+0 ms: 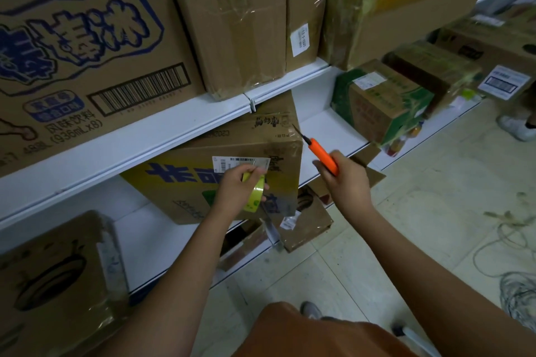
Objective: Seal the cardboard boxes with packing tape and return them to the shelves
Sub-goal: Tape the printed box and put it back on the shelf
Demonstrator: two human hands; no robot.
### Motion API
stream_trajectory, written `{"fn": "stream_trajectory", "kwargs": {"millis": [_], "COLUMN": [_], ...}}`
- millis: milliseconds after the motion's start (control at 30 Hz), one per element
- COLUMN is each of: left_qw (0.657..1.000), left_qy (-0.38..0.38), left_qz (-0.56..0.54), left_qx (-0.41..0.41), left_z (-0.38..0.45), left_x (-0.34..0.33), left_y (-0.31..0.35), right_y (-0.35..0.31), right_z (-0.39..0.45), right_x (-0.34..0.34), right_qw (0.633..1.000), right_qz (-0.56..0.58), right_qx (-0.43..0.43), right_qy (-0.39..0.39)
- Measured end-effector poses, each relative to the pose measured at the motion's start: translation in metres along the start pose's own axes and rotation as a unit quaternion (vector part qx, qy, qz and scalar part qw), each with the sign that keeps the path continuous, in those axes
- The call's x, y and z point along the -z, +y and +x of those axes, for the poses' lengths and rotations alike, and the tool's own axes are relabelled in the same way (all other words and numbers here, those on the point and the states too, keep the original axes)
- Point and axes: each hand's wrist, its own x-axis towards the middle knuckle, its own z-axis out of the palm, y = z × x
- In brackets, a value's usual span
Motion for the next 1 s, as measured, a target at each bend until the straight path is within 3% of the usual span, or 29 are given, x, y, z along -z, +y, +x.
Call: {"fn": "stream_trajectory", "kwargs": {"millis": [133,400,800,1000], "left_qw": [1.000,0.999,0.996,0.994], "left_qy": [0.017,0.042,0.078,0.091], "left_qz": [0.008,-0.009,-0.028,-0.046], "left_qx": [-0.022,-0.002,-0.029,-0.038], "left_z": [-0.006,-0.021,-0.038,-0.046], "left_x": [0.008,0.022,0.039,0.042], "left_y": [0.009,0.001,0.026,0.034], "right_y": [-0.031,-0.032,-0.029,-0.029], "right_z": [0.044,0.070,0.084,0.068], "right_x": [-0.006,-0.031,-0.059,-0.050], "right_qw": [0.996,0.986,0.992,0.988], "right_qz": [0.063,0.157,0.097,0.140], "right_qx": [0.055,0.008,-0.033,-0.020], "right_qy": [-0.016,-0.060,-0.074,-0.056]}}
